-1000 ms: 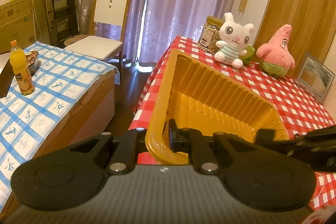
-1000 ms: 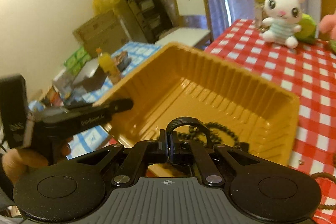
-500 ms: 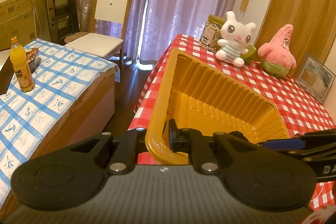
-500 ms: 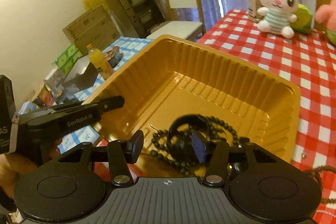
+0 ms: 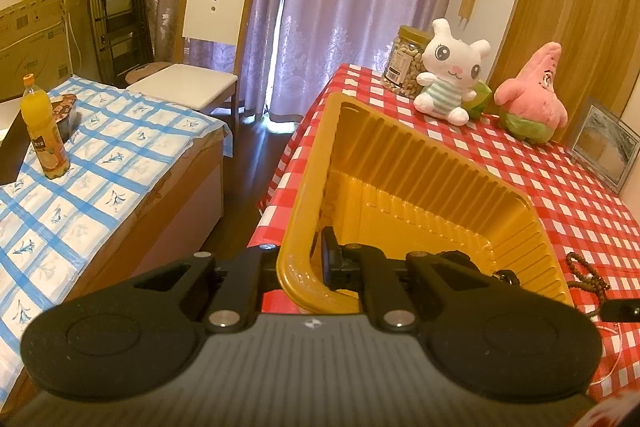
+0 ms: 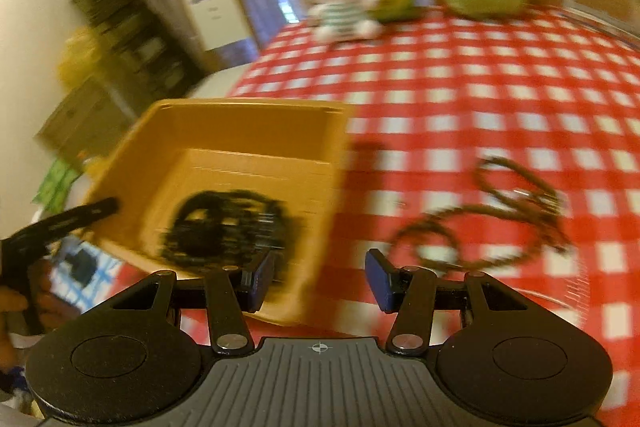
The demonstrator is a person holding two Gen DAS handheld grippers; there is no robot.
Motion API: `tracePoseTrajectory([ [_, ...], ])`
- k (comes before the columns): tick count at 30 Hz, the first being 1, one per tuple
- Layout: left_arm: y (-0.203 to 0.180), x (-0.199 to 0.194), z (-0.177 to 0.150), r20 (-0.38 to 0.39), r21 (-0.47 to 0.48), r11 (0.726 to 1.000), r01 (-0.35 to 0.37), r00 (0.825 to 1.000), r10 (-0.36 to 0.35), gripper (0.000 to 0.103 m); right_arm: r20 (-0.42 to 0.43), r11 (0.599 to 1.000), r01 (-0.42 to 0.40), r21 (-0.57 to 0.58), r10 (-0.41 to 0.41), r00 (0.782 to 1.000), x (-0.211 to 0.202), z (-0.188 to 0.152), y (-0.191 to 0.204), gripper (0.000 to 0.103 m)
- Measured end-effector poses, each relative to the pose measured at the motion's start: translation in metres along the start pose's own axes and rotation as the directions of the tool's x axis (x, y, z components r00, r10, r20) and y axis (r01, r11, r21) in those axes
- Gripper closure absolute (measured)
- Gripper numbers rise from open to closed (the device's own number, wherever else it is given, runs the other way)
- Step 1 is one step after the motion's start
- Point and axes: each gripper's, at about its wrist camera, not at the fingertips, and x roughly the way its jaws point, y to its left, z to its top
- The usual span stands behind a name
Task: Organize jewelry
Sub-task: 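Carry the black band into the orange tray and open the right gripper, then move the right gripper to a brown bead strand and grasp it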
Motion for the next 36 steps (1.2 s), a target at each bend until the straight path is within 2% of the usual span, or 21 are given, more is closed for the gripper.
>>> tracePoseTrajectory([
  [7, 0.0, 0.001, 0.0, 0.003, 0.004, 1.0, -0.014, 1.0, 0.014, 0.094, 0.03, 0.996, 0.084, -0.002, -0.084, 0.996, -0.005, -0.002, -0.037, 0.052],
  [10, -0.001, 0.001, 0.0, 0.004, 0.003, 1.0, -0.022, 1.0, 0.022, 0.094, 0.039, 0.996, 0.081, -0.035, -0.08, 0.996, 0.001, 0.0, -0.04, 0.053],
  [14, -0.002, 0.0, -0.001, 0.002, -0.005, 0.999, -0.035, 0.999, 0.035, 0.094, 0.044, 0.994, 0.07, -0.09, -0.066, 0.997, 0.016, 0.004, -0.04, 0.065],
  [17, -0.003, -0.001, -0.002, 0.0, -0.014, 0.999, -0.045, 0.999, 0.045, 0.094, 0.042, 0.99, 0.057, -0.126, -0.053, 0.998, 0.029, 0.008, -0.04, 0.069],
  [36, -0.009, -0.015, -0.015, -0.011, -0.072, 0.99, -0.124, 0.992, 0.124, 0.093, -0.013, 0.946, 0.018, -0.324, -0.023, 1.0, 0.095, 0.026, -0.033, 0.084],
])
